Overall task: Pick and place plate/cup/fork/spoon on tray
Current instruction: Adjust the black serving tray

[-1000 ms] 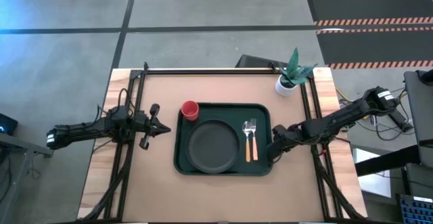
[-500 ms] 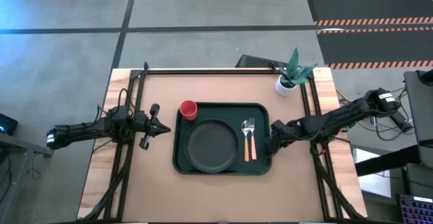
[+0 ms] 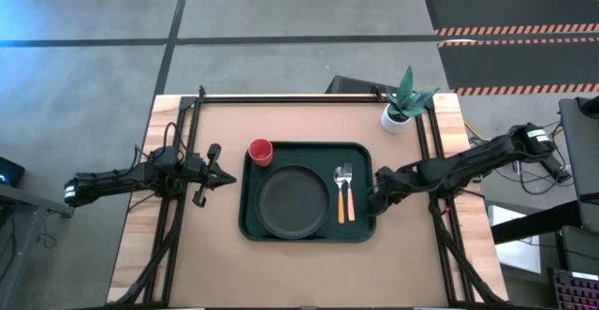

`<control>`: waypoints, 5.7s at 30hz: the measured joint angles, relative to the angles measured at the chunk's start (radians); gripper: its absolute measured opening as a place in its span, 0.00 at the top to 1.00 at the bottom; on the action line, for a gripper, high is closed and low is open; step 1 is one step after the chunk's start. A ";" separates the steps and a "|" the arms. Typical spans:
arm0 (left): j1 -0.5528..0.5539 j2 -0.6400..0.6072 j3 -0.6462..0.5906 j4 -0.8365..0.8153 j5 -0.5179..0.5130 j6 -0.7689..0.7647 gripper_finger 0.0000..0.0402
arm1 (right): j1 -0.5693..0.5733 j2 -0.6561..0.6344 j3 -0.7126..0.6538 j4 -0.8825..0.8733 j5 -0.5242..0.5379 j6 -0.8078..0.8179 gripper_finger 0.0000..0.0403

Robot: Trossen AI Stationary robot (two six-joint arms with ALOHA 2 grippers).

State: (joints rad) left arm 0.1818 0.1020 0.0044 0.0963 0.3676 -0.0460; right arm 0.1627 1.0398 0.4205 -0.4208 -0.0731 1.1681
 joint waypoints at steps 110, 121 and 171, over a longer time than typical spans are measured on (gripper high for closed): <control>0.000 0.770 0.283 -0.459 -0.115 -0.340 1.00 | -0.214 -0.081 0.066 -0.173 0.066 -0.220 0.98; 0.000 0.743 0.281 -0.529 -0.114 -0.341 1.00 | -0.221 0.067 0.066 -0.046 0.063 -0.271 0.98; -0.025 0.952 0.249 -0.309 -0.146 -0.393 1.00 | -0.222 0.058 0.064 -0.031 0.046 -0.314 0.98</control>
State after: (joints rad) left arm 0.1570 1.0540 0.2539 -0.2129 0.2212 -0.4392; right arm -0.0597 1.0977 0.4850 -0.4522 -0.0269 0.8536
